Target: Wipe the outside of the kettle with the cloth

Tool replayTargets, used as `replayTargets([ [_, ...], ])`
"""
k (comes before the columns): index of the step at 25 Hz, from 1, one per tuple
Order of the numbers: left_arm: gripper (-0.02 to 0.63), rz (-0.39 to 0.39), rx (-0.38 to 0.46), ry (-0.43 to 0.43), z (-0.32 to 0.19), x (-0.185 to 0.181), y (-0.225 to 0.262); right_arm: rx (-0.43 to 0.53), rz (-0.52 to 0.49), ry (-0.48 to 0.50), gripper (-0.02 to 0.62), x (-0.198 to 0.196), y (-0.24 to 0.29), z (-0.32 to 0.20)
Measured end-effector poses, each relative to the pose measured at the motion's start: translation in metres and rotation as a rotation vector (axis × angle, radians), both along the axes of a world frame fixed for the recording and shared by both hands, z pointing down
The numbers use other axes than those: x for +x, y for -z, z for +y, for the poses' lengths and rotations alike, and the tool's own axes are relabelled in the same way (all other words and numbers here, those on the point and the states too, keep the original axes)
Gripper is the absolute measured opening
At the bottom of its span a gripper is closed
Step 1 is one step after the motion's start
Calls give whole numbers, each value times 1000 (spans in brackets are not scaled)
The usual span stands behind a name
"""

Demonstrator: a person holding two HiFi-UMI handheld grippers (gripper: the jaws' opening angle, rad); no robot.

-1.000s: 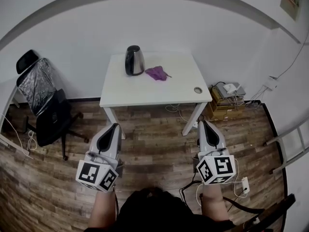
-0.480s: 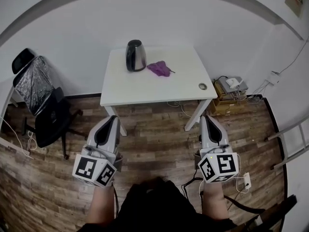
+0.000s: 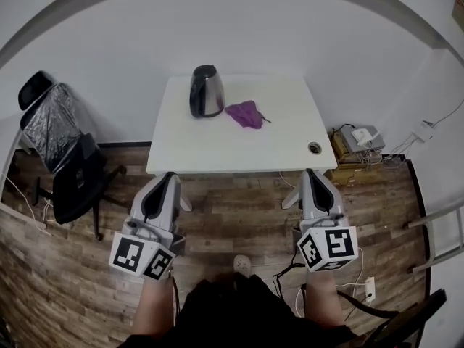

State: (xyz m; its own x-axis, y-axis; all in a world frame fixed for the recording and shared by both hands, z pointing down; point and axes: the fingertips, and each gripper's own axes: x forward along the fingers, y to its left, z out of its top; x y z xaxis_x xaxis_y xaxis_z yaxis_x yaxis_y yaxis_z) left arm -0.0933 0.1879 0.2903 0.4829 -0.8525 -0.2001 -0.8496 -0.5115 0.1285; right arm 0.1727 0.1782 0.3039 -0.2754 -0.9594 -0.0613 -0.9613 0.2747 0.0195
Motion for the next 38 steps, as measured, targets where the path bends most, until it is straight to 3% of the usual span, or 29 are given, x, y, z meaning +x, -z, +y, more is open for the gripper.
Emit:
replayTargets([
  [8,2,-27,12,35,-48,9,5,-15,8,92,2,1,-1,-67],
  [12,2,5,21,64,-62,5,8,-28,13,132,2,-2,-4,-90],
  [21,3,-16,-27,143,-95,-11,-9,-54,43,162,2,-10,-13,-125],
  [38,3,-65,-80,15,-219,-29,-36,-109,58,59,2,-38,-24,-217],
])
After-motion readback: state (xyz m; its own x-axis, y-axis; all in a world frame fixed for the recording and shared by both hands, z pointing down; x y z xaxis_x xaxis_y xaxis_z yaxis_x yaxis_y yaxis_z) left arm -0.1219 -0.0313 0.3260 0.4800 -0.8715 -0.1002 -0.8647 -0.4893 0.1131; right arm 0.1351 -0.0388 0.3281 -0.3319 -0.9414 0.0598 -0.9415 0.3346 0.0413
